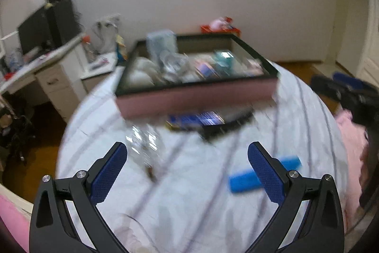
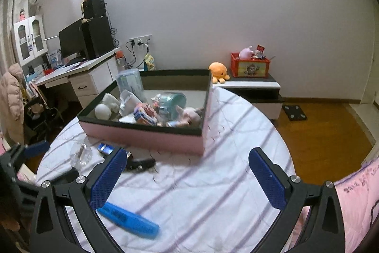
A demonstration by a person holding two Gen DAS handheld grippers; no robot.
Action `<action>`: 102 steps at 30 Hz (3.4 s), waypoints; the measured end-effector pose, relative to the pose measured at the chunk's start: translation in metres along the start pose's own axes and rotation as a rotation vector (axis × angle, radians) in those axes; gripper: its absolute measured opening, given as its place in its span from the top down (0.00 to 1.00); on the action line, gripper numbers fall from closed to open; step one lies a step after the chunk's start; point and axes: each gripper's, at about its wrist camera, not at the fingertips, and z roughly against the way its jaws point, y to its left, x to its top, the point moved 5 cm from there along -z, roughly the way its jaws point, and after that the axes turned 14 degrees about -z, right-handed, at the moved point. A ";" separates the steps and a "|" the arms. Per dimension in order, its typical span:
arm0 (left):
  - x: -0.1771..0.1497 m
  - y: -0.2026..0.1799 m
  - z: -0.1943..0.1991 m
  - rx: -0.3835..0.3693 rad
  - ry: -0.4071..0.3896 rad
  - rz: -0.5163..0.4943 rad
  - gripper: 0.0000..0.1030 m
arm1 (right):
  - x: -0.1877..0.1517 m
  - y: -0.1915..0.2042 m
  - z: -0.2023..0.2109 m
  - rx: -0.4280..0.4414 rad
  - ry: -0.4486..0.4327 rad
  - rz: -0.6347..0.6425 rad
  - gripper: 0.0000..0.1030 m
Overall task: Organize rigid objects
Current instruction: 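Withdraw both tools from the box toward the blue highlighter, then close the left tool on the blue highlighter and lift it, then grasp the clear plastic bottle with the right tool while the left tool carries the highlighter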
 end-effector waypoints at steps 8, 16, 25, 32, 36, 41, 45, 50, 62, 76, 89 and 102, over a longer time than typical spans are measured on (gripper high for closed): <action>-0.020 -0.053 -0.015 -0.135 0.055 -0.060 0.00 | -0.019 -0.017 0.003 0.006 0.032 -0.037 0.00; -0.023 -0.078 -0.024 -0.132 0.089 -0.115 0.00 | -0.024 -0.025 0.009 0.011 0.038 -0.049 0.00; -0.020 -0.070 -0.039 -0.132 0.125 -0.148 0.00 | -0.024 -0.033 0.008 0.012 0.038 -0.068 0.00; -0.006 -0.091 -0.050 -0.166 0.134 -0.196 0.00 | -0.016 -0.045 0.005 -0.010 0.038 -0.081 0.00; 0.001 -0.104 -0.056 -0.182 0.144 -0.217 0.03 | -0.011 -0.052 0.004 -0.017 0.032 -0.090 0.00; 0.005 -0.107 -0.059 -0.214 0.150 -0.186 0.14 | -0.008 -0.059 -0.001 -0.022 0.037 -0.102 0.00; 0.007 -0.106 -0.054 -0.215 0.123 -0.174 0.48 | -0.008 -0.063 -0.006 -0.020 0.046 -0.117 0.00; -0.001 -0.085 -0.047 -0.212 0.105 -0.103 0.71 | -0.007 -0.056 -0.011 -0.012 0.057 -0.104 0.00; -0.033 -0.016 -0.037 -0.199 0.106 0.128 0.74 | -0.016 -0.023 -0.029 0.016 0.103 -0.057 0.00; -0.055 -0.020 -0.017 -0.123 0.126 0.011 0.45 | -0.031 0.016 -0.040 0.030 0.141 0.007 0.00; -0.061 0.039 -0.010 -0.039 0.060 0.141 0.74 | -0.051 0.075 -0.051 0.060 0.170 0.096 0.00; -0.076 0.073 -0.012 -0.022 0.071 0.180 0.74 | -0.077 0.130 -0.069 0.074 0.226 0.164 0.00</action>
